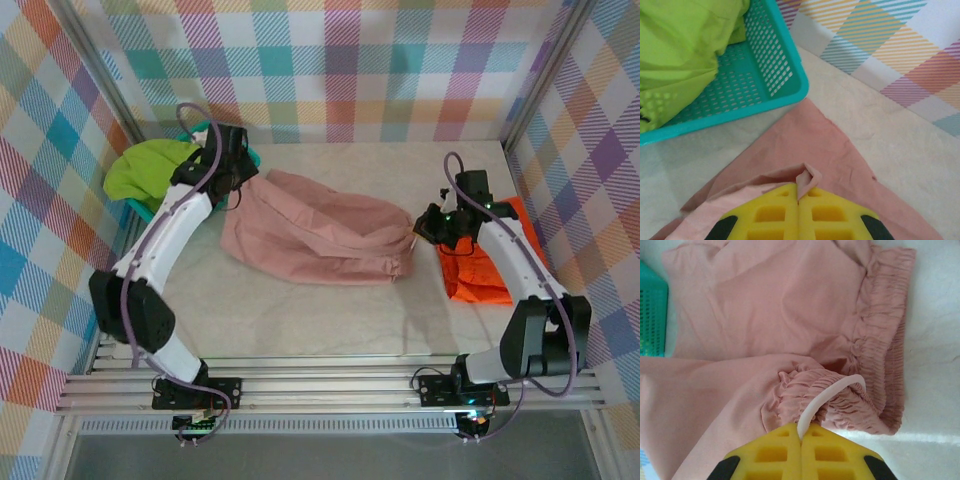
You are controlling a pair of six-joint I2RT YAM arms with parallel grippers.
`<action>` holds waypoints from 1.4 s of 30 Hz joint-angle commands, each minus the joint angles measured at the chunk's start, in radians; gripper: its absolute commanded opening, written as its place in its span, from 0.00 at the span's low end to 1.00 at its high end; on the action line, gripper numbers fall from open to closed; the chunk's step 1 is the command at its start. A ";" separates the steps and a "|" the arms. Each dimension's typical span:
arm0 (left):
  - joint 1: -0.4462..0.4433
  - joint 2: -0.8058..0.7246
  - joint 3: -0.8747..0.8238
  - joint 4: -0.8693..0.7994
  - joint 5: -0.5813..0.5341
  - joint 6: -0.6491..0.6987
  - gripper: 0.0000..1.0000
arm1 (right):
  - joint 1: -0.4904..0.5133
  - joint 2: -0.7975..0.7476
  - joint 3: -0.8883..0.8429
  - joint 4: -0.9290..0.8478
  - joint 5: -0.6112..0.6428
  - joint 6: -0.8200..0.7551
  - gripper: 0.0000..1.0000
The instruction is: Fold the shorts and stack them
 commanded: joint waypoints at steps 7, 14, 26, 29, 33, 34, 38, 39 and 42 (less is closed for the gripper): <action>0.047 0.428 0.413 -0.071 0.113 -0.002 0.40 | -0.096 0.187 0.160 0.092 -0.055 0.114 0.44; 0.071 0.477 0.600 -0.149 0.279 0.035 0.78 | -0.053 -0.034 0.028 0.255 -0.132 0.169 0.82; 0.010 -0.002 -0.306 0.355 0.319 -0.112 1.00 | 0.136 0.191 0.116 0.279 -0.236 0.113 0.97; 0.000 0.019 -0.416 0.459 0.341 -0.142 1.00 | 0.138 0.304 0.191 0.257 -0.254 0.110 0.97; -0.011 0.071 -0.498 0.578 0.325 -0.136 1.00 | 0.136 0.413 0.268 0.219 -0.206 0.066 0.97; -0.011 0.088 -0.505 0.593 0.322 -0.130 1.00 | 0.135 0.432 0.281 0.214 -0.198 0.062 0.97; -0.011 0.147 -0.529 0.613 0.292 -0.112 1.00 | 0.097 0.501 0.309 0.221 -0.194 0.084 0.97; -0.011 0.153 -0.544 0.621 0.281 -0.111 1.00 | 0.086 0.518 0.314 0.222 -0.199 0.088 0.97; -0.011 0.153 -0.594 0.640 0.258 -0.117 1.00 | 0.054 0.563 0.330 0.218 -0.216 0.092 0.96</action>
